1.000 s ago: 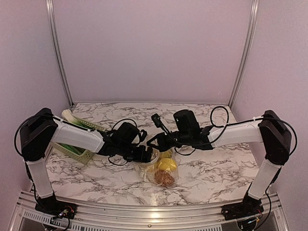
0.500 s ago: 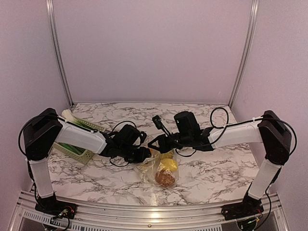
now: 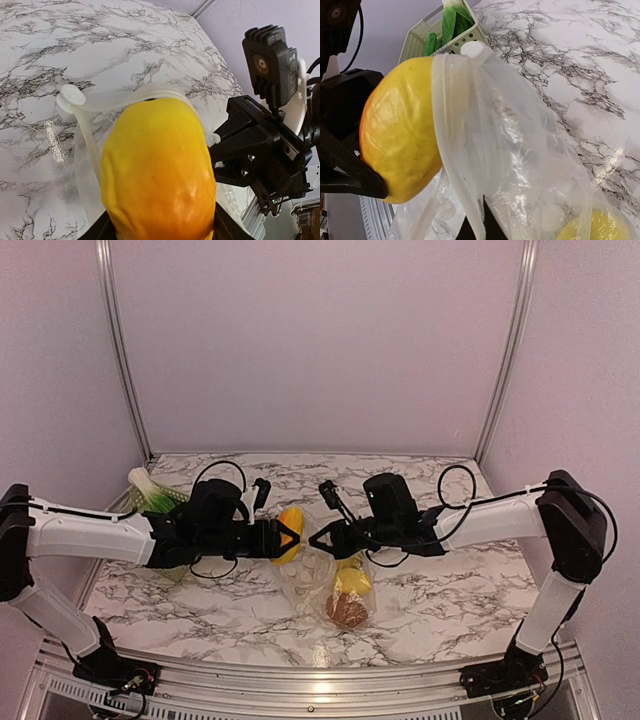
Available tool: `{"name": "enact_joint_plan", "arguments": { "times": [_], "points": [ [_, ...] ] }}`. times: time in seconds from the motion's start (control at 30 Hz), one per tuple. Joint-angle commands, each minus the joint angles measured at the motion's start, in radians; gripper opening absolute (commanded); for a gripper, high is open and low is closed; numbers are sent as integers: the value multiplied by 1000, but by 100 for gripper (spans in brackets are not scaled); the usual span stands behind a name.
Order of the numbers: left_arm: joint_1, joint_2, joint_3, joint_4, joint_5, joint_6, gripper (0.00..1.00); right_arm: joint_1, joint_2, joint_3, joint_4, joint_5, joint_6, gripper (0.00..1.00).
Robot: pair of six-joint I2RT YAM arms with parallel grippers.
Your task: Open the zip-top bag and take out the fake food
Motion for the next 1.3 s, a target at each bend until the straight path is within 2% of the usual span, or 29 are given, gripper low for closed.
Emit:
{"name": "enact_joint_plan", "arguments": {
  "times": [0.0,0.17,0.23,0.4,0.53,0.67,0.8,0.9,1.13,1.27],
  "points": [
    [23,-130,-74,115,-117,3,55,-6,-19,-14,-3,10,9,0],
    [126,-267,-112,31,-219,-14,56,-5,-19,-15,-2,4,8,0],
    [201,-311,-127,-25,-246,-24,57,-5,-19,-14,-2,4,7,0],
    [358,-392,-194,-39,-150,-38,60,-5,-16,-16,3,1,9,0],
    [446,-443,-202,-142,-210,-35,60,-5,-16,-15,3,1,9,0],
    [600,-464,-215,-216,-222,-71,61,-5,-16,-14,-1,1,9,0],
    [741,-423,-226,-242,-171,-91,62,-5,-15,-14,-2,-1,8,0],
    [807,-378,-232,-214,-124,-100,62,-5,-15,-13,-2,0,7,0],
    [818,-210,-160,-163,76,45,64,-7,-13,-14,-3,1,6,0],
    [812,-152,-140,-181,113,110,65,-7,-10,-12,0,-1,10,0]
  ]
}}
